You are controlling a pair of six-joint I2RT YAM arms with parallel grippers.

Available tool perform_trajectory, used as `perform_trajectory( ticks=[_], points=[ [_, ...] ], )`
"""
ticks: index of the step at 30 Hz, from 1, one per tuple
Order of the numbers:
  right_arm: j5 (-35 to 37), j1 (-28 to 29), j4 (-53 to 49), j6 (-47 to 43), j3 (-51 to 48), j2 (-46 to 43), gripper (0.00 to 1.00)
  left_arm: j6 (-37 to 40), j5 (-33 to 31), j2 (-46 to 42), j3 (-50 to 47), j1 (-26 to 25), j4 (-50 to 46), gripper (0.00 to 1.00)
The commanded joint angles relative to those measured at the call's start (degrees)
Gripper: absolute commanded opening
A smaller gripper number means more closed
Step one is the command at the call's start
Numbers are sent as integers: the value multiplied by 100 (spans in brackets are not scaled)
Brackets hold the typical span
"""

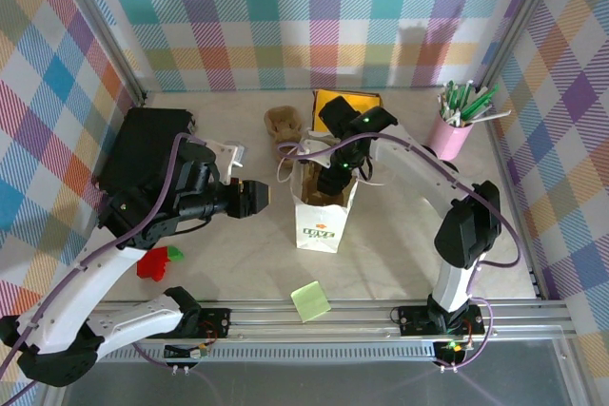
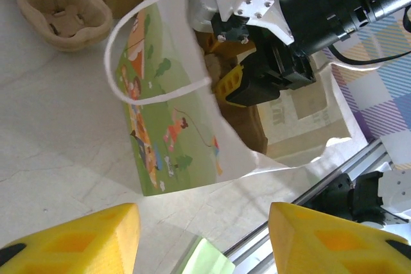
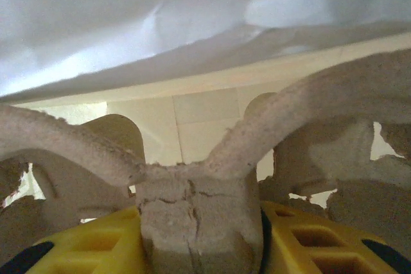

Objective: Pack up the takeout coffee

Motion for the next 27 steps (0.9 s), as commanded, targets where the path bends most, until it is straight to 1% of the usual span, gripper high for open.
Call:
perform_trajectory(
  ticks=[1,5,12,17,23,27],
  points=[
    [169,74,-352,5,315,35,43,-33,119,-25,-121,116,161,55],
    [425,114,-619,3,469,149,43,-15,171,-30,-177,185,200,54],
    [565,131,-594,126,390,399,44,-4,200,-52,-293,256,226,54],
    [653,149,-516,153,294,499,46,-12,217,-104,-391,283,235,54],
    [641,175,-484,174,258,507,52,-25,223,-152,-471,318,270,54],
    [592,193,-436,197,305,352,61,-19,234,-165,-463,334,272,54]
  ],
)
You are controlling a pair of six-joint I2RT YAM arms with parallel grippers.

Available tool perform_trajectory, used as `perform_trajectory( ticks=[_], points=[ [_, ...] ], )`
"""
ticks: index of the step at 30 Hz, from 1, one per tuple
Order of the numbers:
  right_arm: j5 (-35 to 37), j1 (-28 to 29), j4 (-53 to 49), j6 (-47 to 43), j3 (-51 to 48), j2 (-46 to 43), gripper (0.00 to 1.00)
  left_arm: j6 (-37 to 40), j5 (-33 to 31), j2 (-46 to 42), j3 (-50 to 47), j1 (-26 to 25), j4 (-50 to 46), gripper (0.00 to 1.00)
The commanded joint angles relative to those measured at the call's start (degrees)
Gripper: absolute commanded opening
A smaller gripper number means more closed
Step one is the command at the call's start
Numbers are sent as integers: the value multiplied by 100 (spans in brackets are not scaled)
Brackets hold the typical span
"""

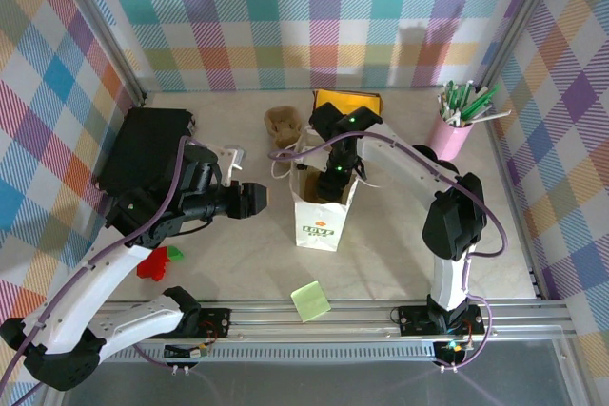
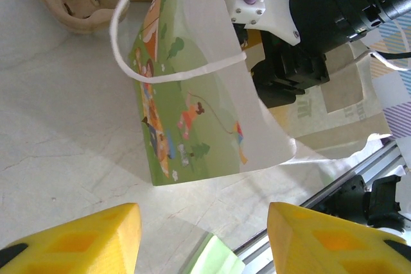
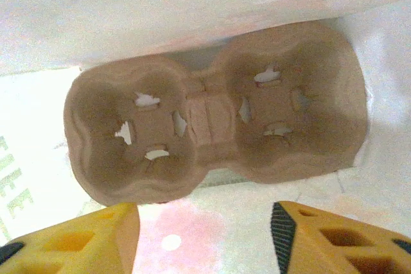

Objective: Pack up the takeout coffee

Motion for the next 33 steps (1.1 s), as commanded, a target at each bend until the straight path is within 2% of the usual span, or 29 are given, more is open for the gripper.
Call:
perform_trajectory(
  ticks=[1,7,14,19,26,29,33],
  points=[
    [-79,62,-29,33,69,-210,63,-22,93,-104,-47,74,155,54],
    [-344,82,-86,135,457,-553,72,-2,70,-85,25,83,153,55],
    [-789,82,-36,530,882,-944,74,100,-50,27,203,82,108,59],
    [-721,75,-33,1201,1307,-1070,74,111,-160,258,459,82,150,61],
    [-614,-235,82,3156,1808,-1414,75,57,-534,1073,1598,-41,-59,54],
    [-681,-619,329,4219,1487,-1812,73,-32,-858,1594,2297,-263,-273,52],
    [-1058,-1093,902,5293,526,-2523,72,-81,-1209,2322,3050,-668,-420,49]
  ],
)
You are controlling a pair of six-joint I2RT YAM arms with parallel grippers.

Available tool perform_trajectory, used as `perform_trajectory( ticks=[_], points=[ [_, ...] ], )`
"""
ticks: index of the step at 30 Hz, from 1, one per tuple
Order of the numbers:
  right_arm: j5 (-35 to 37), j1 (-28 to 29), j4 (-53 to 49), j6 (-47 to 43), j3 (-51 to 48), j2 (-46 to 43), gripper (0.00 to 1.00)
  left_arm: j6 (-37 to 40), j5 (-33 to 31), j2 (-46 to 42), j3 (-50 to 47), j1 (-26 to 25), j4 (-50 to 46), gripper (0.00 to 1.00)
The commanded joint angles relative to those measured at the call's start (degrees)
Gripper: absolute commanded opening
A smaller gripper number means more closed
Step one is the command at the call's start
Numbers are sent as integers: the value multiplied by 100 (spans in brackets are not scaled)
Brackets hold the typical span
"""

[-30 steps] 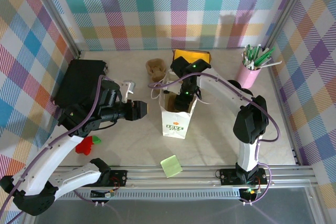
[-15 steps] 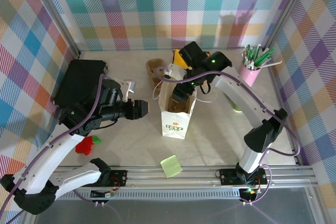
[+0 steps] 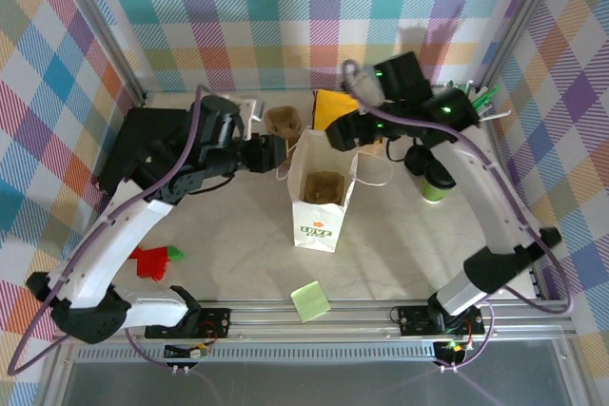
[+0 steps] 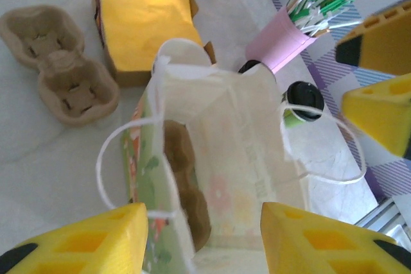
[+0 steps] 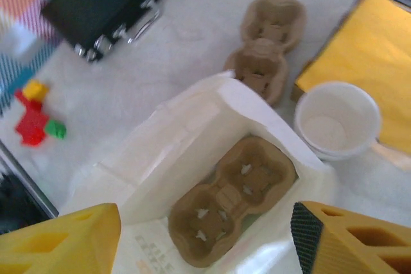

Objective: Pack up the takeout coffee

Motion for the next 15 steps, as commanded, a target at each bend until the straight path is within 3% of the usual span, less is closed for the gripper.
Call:
perform_trajectory(
  ticks=[1,6,15],
  points=[
    [-375,-337,518,1525,-701,-592,71,-71,-435,479,535,-331,-265,49],
    [-699,-755,1135,2389,-1860,-1254,71,-60,-755,1337,1269,-757,-468,47],
    [-954,-846,1680,2818,-2957,-1503,71,-219,-904,2559,2142,-1012,-979,42]
  ],
)
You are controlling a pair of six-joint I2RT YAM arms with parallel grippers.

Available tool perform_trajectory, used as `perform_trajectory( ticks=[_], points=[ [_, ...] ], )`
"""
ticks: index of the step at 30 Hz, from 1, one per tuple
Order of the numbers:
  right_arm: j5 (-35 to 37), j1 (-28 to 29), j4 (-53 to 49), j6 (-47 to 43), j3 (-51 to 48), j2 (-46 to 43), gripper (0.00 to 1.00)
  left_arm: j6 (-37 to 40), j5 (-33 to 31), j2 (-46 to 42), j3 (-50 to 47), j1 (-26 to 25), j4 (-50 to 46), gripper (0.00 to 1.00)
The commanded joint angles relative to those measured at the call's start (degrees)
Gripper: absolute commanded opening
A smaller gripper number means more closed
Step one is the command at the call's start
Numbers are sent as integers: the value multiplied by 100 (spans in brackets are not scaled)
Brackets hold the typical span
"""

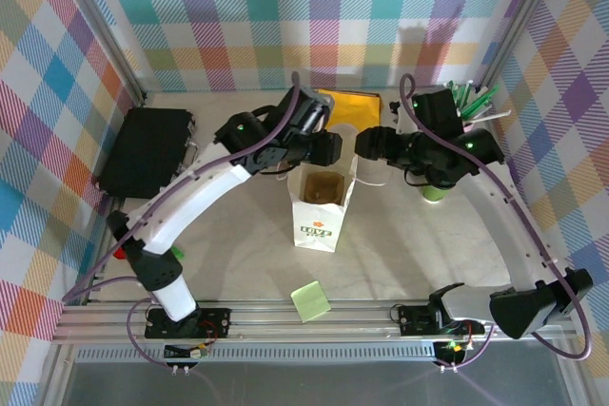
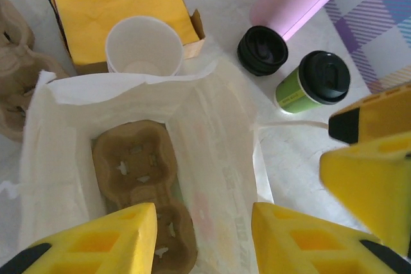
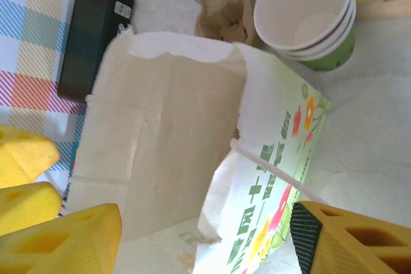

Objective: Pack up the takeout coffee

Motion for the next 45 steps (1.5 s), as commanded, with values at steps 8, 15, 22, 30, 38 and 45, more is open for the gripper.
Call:
perform_trajectory(
  ticks=[8,15,22,30,38,45],
  points=[
    [-199,-46,627,349,-519,-229,71,-422,-164,761,543,-74,-724,33],
    [-264,-41,761,392,-731,-202,71,-618,-365,1043,473,-70,-904,27],
    [-385,-53,925,464,-920,-107,70,-776,-304,1307,192,19,-889,22],
    [-369,-53,1075,511,-1139,-55,68,-978,17,1260,-524,54,-610,21],
    [-367,-50,1196,550,-1275,-2,67,-1098,298,1297,-1048,125,-312,17],
    [-368,-47,1226,559,-1347,-36,67,-1042,486,1485,-1139,181,-196,15]
  ],
)
